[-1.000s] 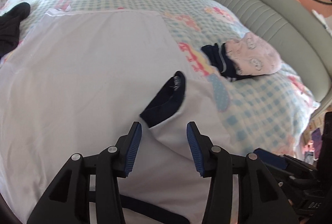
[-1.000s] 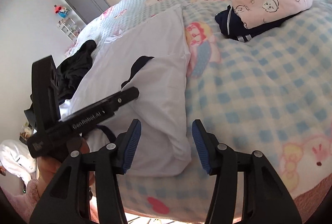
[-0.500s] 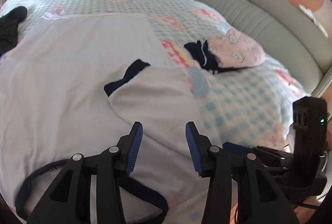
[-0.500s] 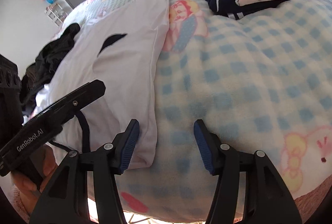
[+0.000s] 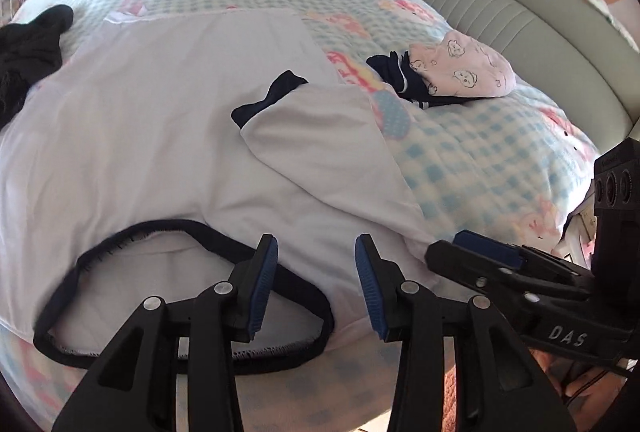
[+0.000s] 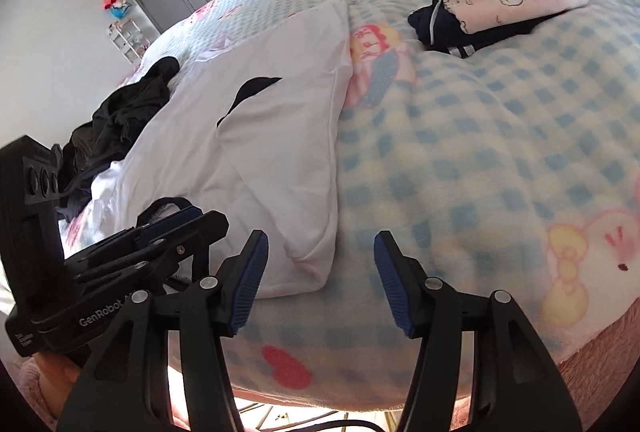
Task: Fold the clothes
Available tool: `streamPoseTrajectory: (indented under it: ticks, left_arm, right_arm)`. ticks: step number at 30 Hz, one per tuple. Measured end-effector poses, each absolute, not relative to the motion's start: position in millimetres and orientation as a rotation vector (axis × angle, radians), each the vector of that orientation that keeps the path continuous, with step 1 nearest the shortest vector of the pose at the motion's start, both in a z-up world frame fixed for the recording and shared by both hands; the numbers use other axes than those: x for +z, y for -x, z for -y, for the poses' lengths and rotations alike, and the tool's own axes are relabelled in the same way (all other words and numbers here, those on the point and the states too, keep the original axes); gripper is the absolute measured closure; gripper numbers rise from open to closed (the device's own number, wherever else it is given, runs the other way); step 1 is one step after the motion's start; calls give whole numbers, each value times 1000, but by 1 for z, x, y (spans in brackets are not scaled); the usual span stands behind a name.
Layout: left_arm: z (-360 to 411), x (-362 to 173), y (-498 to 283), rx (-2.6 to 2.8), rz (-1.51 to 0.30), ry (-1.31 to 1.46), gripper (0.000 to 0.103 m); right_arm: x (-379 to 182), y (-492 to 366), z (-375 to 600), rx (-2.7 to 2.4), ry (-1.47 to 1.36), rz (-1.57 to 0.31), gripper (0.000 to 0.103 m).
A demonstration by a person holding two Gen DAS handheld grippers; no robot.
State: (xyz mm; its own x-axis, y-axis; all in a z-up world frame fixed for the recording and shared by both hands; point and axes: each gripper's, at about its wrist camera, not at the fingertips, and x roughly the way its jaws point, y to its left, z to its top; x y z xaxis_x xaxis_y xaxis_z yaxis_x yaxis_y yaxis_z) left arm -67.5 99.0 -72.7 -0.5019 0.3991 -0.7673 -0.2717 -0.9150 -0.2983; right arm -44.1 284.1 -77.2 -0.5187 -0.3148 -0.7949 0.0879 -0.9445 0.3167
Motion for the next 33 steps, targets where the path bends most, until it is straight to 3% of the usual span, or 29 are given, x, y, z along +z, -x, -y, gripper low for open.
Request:
streamPoseTrajectory:
  ticks: [3,10,15,19,21,25,29,33]
  left_arm:
    - [-109,-77,66,2424,150,1295,61]
    - [-120,-58,71,2348,239,1131,61]
    - [-141,-79,89,2310,183,1271,61]
    - [-145,-106,82,2268,135,1327,54]
    - [-146,-107,78,2281,111,1312,54]
    - [-135,-84,72,2312,208,1215,57]
    - [-125,-68,78,2432,156,1146,57]
    - [-104,-67,101,2454,292,1192,57]
  right_arm:
    - [-95,47,-279,-2548,-1522,291,50]
    - [-93,38,-287,-2596,-1559,241,52]
    - [-89,34,-305,-2663,-1582,272,55]
    - [-85,31,-319,-2618,-1633,305,45]
    - [-76,29,-322,-2607,-1590,370,45]
    - [-56,37,-307,-2614,-1468,295,40]
    - [-61,51,-300,-2589,-1479,287,40]
    - [-69,54,-307,-2557,-1511,351,39]
